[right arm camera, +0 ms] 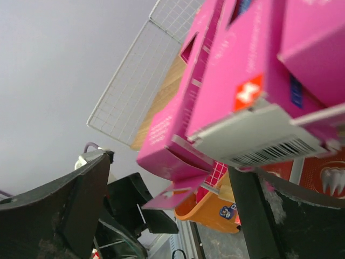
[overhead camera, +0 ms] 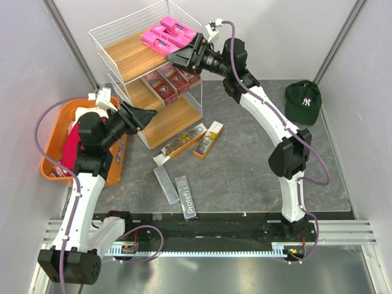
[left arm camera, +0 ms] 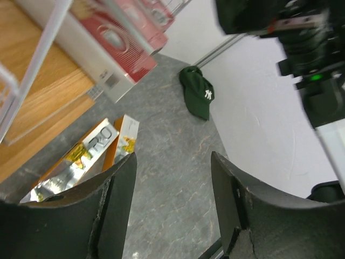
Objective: Place and organize the toothpastes onto the shelf
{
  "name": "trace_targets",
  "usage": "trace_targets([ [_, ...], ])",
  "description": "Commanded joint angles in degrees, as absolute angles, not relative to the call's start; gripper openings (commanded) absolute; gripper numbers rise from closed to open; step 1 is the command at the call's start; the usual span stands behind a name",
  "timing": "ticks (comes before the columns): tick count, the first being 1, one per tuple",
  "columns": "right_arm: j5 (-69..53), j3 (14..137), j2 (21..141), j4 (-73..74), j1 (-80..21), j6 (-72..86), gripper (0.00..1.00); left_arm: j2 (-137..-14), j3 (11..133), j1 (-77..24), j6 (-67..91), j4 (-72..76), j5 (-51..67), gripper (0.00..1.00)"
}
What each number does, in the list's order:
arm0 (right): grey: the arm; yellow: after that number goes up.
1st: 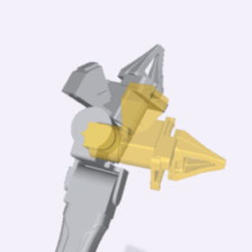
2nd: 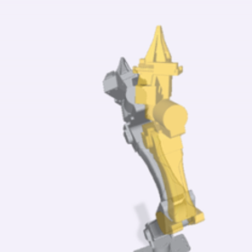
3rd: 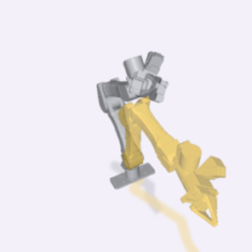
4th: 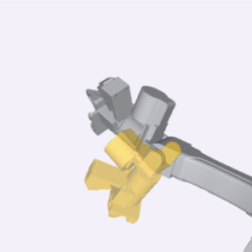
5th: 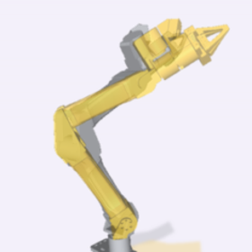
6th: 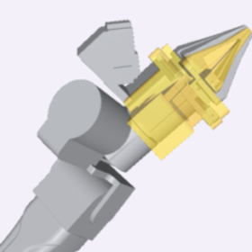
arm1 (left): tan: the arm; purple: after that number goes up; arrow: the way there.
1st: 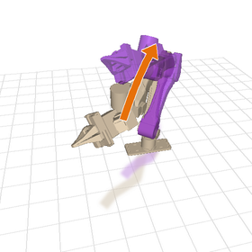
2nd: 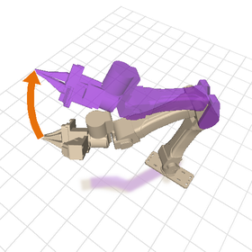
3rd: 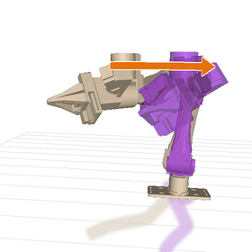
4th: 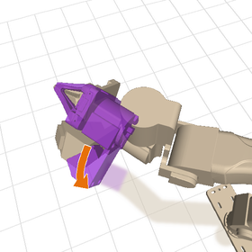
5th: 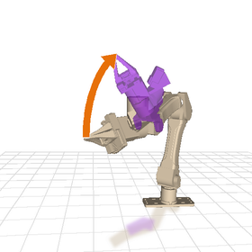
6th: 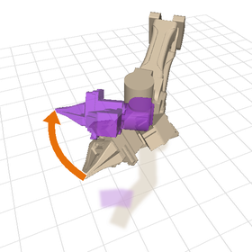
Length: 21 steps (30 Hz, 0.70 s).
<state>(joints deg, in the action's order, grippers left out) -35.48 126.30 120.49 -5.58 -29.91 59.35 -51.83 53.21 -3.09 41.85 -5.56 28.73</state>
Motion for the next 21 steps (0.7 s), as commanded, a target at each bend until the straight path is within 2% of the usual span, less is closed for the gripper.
trace_targets([
  [1,-37.1,123.8,116.5,-10.6,-29.5,60.8,0.98,-52.5,55.9,-3.7,39.3,-3.2,31.6,0.64],
  [9,-38.8,117.3,111.5,-15.1,-29.0,62.6,0.98,-51.3,53.4,-3.9,39.5,-2.9,31.2,0.64],
  [17,-38.0,111.1,106.4,-5.7,-28.1,58.7,0.98,-50.5,50.4,-3.9,39.5,-2.9,30.8,0.64],
  [21,-39.4,104.3,103.1,-3.3,-27.0,57.4,0.98,-49.8,49.2,-4.0,39.6,-3.2,30.9,0.65],
])
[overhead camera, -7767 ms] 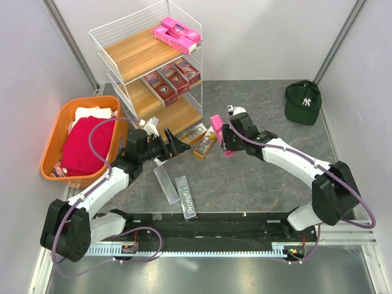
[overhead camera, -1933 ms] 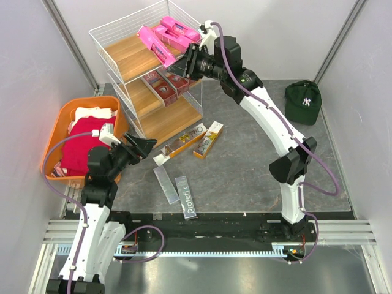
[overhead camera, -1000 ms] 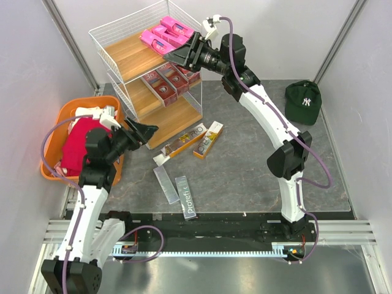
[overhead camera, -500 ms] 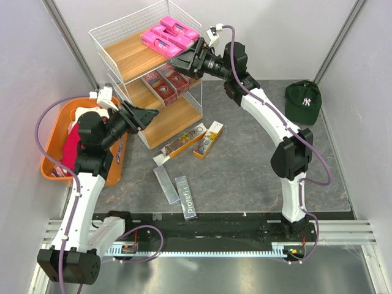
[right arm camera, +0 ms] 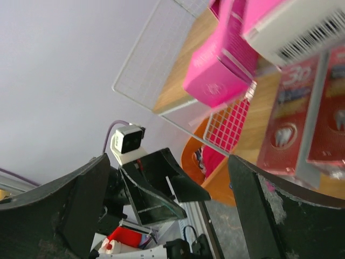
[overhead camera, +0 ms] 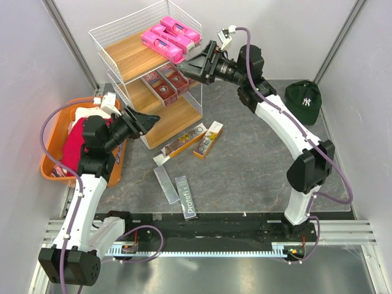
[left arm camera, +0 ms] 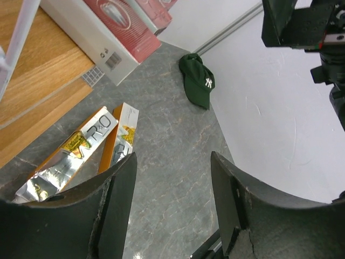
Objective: Place and organize the toothpastes onto the shelf
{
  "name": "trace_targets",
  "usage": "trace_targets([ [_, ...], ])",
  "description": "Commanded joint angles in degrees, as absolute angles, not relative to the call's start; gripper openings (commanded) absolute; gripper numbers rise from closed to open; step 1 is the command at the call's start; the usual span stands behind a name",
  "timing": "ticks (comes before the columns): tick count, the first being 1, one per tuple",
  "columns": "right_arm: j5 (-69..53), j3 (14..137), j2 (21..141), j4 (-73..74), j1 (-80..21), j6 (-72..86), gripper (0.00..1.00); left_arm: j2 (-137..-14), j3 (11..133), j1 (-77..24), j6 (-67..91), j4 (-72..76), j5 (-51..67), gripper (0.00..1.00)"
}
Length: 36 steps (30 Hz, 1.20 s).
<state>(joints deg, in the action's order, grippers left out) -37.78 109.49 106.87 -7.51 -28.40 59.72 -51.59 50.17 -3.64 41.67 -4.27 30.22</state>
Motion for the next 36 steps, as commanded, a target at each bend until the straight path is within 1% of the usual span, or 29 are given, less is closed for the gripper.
trace_targets([
  [1,-39.6,101.6,101.8,-2.6,-26.7,56.2,0.98,-49.9,49.0,-4.0,39.4,-3.9,31.4,0.66],
  [6,-37.9,90.9,95.8,-0.2,-25.6,52.0,0.98,-50.4,47.0,-4.4,38.8,-5.8,32.0,0.67],
  [7,-36.0,88.0,93.6,3.3,-25.7,50.6,0.98,-50.4,46.4,-4.5,38.6,-6.3,31.6,0.68],
  [12,-31.2,81.0,88.5,11.2,-25.7,41.9,0.98,-51.2,43.8,-6.1,38.4,-9.5,29.7,0.7],
  [15,-28.7,75.6,85.7,14.3,-25.7,38.5,0.98,-52.6,42.1,-8.7,38.2,-10.5,28.3,0.7],
  [18,-27.6,68.3,83.3,15.5,-25.8,36.5,0.98,-55.0,41.4,-14.1,38.0,-11.3,25.2,0.7],
  [24,-26.7,58.1,81.9,16.8,-26.0,34.1,0.98,-60.6,40.4,-22.9,38.9,-13.7,21.0,0.71],
  [30,-26.8,52.1,81.8,15.6,-26.4,33.9,0.98,-66.1,38.0,-25.0,38.6,-15.7,18.9,0.71],
  [36,-27.2,51.2,82.4,14.5,-26.4,34.1,0.98,-69.9,37.3,-26.8,38.4,-15.7,18.4,0.69],
])
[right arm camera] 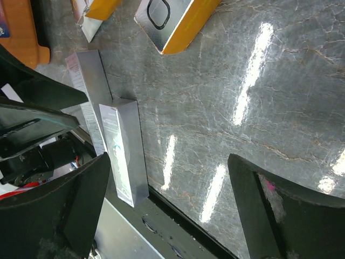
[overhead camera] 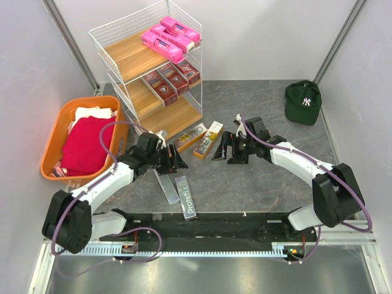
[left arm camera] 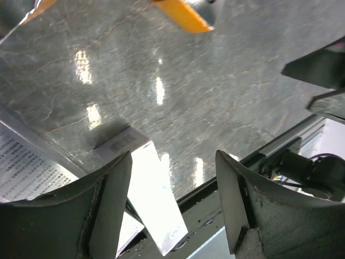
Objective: Place and organize the toothpastes onto the shelf
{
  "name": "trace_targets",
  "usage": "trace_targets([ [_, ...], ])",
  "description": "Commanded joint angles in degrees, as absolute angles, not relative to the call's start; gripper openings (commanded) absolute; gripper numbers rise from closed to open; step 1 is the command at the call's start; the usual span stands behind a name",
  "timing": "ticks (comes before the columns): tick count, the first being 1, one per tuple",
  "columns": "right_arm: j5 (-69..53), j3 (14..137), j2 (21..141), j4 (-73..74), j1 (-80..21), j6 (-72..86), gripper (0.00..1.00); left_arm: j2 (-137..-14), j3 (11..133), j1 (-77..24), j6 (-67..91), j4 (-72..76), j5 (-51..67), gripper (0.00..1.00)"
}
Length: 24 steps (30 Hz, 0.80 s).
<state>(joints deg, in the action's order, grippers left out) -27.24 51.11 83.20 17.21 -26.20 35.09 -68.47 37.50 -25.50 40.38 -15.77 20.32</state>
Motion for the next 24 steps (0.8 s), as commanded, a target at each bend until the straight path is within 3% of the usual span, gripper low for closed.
trace_targets([
  [1,-27.2,51.2,82.4,14.4,-26.4,34.2,0.98,-70.3,37.3,-26.9,38.3,-15.8,18.3,0.69],
  [24,-27.4,51.0,84.3,13.3,-26.4,34.2,0.98,-77.7,41.0,-32.3,36.6,-24.7,10.5,0.68],
])
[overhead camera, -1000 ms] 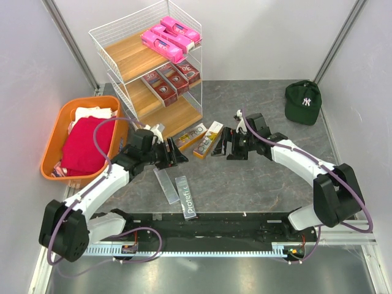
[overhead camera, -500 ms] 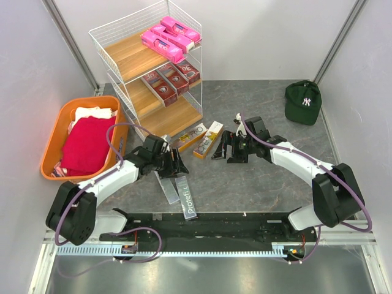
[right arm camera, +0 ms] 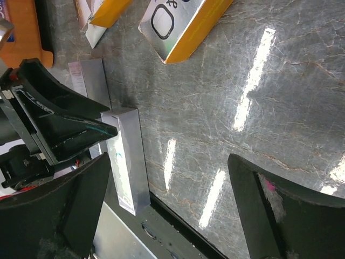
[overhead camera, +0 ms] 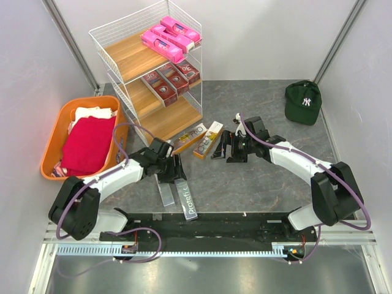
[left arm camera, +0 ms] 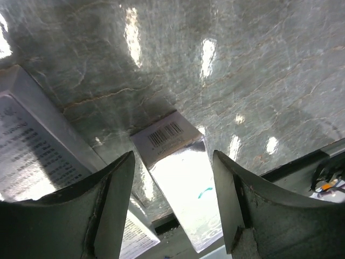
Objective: Place and organize the toothpastes onto the shelf
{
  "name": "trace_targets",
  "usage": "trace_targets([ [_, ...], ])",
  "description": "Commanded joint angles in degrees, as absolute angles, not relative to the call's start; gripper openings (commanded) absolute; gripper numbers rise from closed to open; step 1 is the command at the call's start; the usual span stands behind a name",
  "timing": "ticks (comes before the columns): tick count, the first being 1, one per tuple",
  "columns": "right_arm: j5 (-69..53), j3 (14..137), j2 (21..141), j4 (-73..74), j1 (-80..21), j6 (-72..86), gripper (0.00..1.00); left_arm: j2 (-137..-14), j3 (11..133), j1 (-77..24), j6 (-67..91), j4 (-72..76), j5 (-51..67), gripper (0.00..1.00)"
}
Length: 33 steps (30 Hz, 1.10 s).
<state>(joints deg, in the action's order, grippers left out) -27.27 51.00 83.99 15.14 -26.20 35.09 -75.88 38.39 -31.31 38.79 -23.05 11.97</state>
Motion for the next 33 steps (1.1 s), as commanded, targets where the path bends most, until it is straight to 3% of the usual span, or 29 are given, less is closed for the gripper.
trace_targets([
  [1,-27.4,50.9,84.4,13.2,-26.5,34.2,0.98,-78.2,41.1,-32.5,36.6,-24.6,11.0,0.68],
  [10,-27.5,50.5,84.5,12.9,-26.4,34.1,0.98,-86.6,44.0,-38.1,37.5,-25.0,10.5,0.67],
  [17,-27.6,50.4,84.4,12.9,-26.4,33.9,0.98,-86.4,46.1,-40.4,37.7,-26.6,7.0,0.36],
  [20,-27.6,50.4,84.2,13.0,-26.4,34.0,0.98,-83.9,46.8,-40.4,37.8,-26.6,6.3,0.32],
  [33,-19.8,51.7,76.4,13.8,-29.0,32.3,0.98,-68.6,44.4,-35.7,43.1,-16.7,7.3,0.26],
])
